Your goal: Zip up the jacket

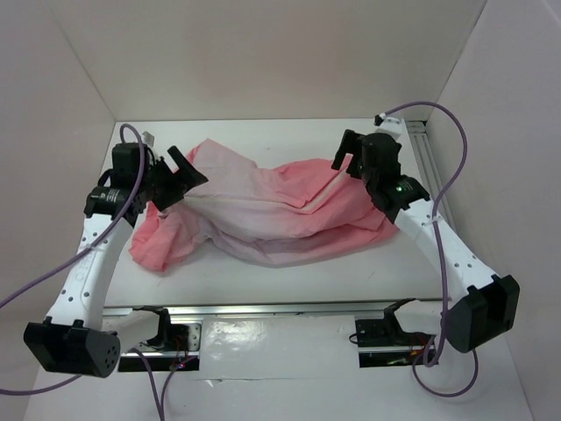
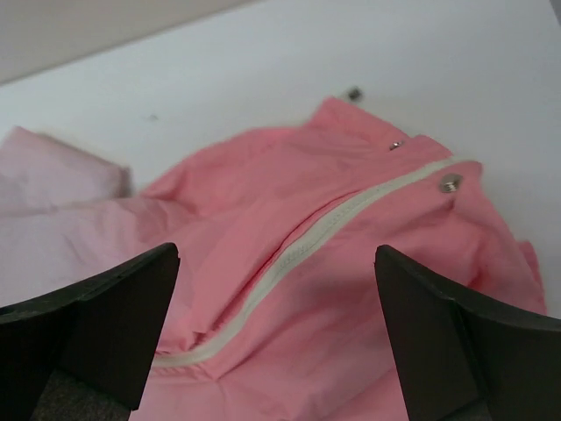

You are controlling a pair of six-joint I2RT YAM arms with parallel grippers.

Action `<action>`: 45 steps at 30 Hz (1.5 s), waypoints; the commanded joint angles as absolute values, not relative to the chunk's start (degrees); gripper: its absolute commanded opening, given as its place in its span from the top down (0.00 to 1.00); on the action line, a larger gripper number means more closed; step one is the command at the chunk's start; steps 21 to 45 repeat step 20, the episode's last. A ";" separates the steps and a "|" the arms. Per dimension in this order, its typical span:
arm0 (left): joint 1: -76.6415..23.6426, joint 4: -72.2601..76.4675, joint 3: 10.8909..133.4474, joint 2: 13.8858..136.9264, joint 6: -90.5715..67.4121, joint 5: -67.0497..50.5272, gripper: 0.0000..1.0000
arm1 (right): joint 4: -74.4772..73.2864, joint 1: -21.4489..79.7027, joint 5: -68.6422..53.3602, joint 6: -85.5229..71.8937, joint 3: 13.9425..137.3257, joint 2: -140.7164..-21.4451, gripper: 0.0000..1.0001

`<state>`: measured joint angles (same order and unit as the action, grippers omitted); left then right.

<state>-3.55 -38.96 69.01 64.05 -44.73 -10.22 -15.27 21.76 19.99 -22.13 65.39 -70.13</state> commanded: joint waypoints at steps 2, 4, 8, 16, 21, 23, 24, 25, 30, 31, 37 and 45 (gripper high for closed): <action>-3.43 -39.19 76.80 61.97 -39.65 -9.76 0.01 | -36.37 18.82 26.98 -29.34 74.16 -75.05 0.00; -3.43 -39.72 77.34 61.44 -39.03 -8.44 0.01 | -41.38 16.53 27.51 -30.06 75.84 -76.46 0.00; -3.43 -39.73 78.66 58.28 -36.66 -4.75 0.01 | -43.95 14.59 29.09 -29.98 78.83 -77.61 0.00; -3.43 -39.73 81.47 55.64 -33.49 -4.48 0.01 | -44.56 12.57 28.56 -25.76 84.73 -80.06 0.00; -3.43 -38.33 78.84 54.76 -34.10 -5.10 0.01 | -42.72 12.04 26.29 -24.61 84.73 -80.07 0.00; -3.43 -38.33 78.84 54.76 -34.10 -5.10 0.01 | -42.72 12.04 26.29 -24.61 84.73 -80.07 0.00; -3.43 -38.33 78.84 54.76 -34.10 -5.10 0.01 | -42.72 12.04 26.29 -24.61 84.73 -80.07 0.00; -3.43 -38.33 78.84 54.76 -34.10 -5.10 0.01 | -42.72 12.04 26.29 -24.61 84.73 -80.07 0.00; -3.43 -38.33 78.84 54.76 -34.10 -5.10 0.01 | -42.72 12.04 26.29 -24.61 84.73 -80.07 0.00; -3.43 -38.33 78.84 54.76 -34.10 -5.10 0.01 | -42.72 12.04 26.29 -24.61 84.73 -80.07 0.00; -3.43 -38.33 78.84 54.76 -34.10 -5.10 0.01 | -42.72 12.04 26.29 -24.61 84.73 -80.07 0.00; -3.43 -38.33 78.84 54.76 -34.10 -5.10 0.01 | -42.72 12.04 26.29 -24.61 84.73 -80.07 0.00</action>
